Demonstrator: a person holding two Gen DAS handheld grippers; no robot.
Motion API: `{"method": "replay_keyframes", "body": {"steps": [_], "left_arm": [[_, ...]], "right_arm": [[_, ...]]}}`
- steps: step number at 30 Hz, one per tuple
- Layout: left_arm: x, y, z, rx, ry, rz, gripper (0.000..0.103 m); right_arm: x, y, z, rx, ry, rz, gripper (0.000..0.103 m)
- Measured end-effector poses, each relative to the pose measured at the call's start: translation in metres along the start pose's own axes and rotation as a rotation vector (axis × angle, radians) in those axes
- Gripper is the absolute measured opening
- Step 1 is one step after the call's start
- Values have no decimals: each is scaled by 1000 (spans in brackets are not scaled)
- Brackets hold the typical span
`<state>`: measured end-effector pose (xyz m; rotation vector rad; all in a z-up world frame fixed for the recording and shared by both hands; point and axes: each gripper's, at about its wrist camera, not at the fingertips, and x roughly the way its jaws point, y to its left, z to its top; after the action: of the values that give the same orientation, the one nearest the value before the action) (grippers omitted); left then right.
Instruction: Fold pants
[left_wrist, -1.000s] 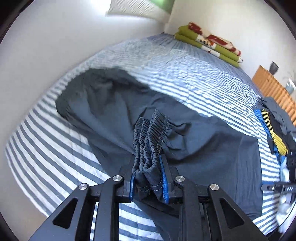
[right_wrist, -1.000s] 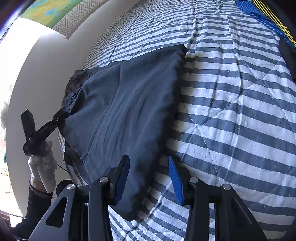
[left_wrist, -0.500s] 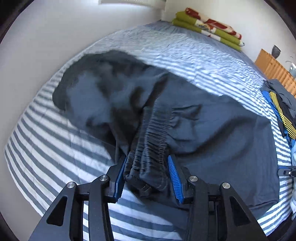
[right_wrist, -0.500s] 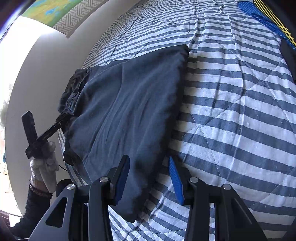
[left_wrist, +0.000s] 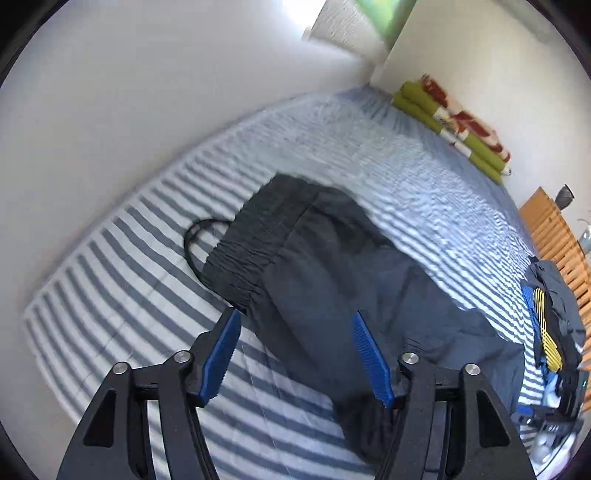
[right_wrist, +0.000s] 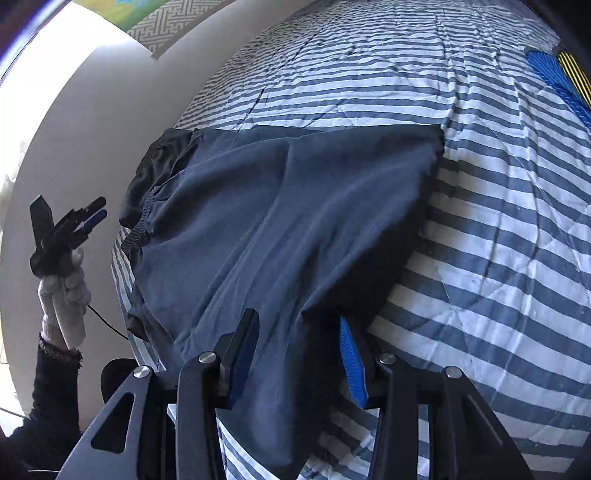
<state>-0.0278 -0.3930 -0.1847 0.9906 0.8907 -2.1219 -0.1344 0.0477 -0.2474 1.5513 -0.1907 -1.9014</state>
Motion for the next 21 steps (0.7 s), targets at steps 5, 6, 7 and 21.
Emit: {"method": "replay_keyframes", "body": {"steps": [5,6,7,21], "left_arm": [[69,33,16,-133,107,111,40],[69,31,16,-118,85,135,35],[62,27,16,-90,43,159,33],[-6,51,6,-58,-86,182,72]], "right_arm": [[11,5,2,-3,13,-35,42],[13,6,3,-4,17,-41,42],[14,6,4,-6,24,-47,42],[16,15,2,-75,64,-120,43]]}}
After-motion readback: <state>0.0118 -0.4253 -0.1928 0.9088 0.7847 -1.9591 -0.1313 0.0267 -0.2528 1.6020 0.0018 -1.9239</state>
